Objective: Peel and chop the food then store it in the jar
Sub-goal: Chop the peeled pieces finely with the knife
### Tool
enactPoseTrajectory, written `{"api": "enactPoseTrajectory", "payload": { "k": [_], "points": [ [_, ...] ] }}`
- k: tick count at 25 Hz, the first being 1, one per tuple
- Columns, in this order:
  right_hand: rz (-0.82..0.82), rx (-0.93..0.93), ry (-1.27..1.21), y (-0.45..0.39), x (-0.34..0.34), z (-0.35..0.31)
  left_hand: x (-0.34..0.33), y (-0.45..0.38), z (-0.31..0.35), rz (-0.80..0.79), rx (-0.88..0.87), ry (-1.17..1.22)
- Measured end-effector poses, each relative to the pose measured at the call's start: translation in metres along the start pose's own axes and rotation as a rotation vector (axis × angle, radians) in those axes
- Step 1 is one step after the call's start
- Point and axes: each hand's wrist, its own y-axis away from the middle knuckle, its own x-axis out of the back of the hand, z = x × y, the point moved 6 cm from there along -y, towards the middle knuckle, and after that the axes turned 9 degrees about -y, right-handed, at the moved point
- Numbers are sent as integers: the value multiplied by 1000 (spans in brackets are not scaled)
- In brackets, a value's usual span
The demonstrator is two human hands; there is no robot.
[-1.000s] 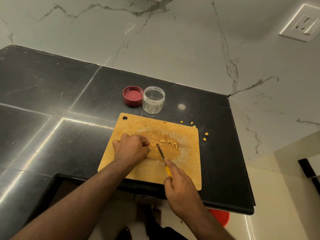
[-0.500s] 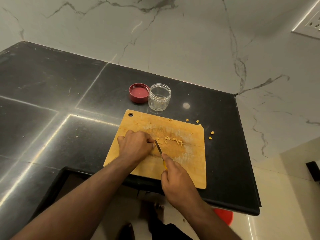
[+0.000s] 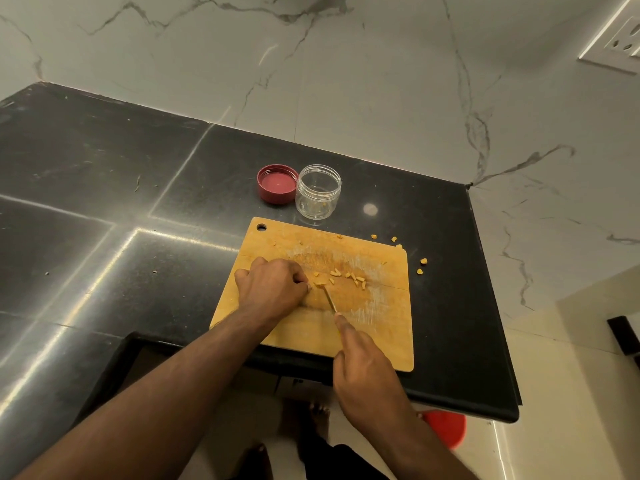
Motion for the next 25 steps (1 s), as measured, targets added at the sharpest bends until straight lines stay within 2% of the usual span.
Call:
{"api": "enactPoseTrajectory", "payload": {
  "k": [4, 14, 20, 25],
  "points": [
    [-9, 1, -47, -8, -2, -6, 1, 1, 0, 18, -19, -17],
    [-42, 23, 44, -24, -16, -9, -1, 3, 0, 52, -17, -38],
    [-69, 7, 8, -6, -13, -3, 0, 3, -1, 49, -6, -26],
    [-1, 16, -46, 0, -1, -1, -2, 3, -1, 52, -26, -37]
  ]
}}
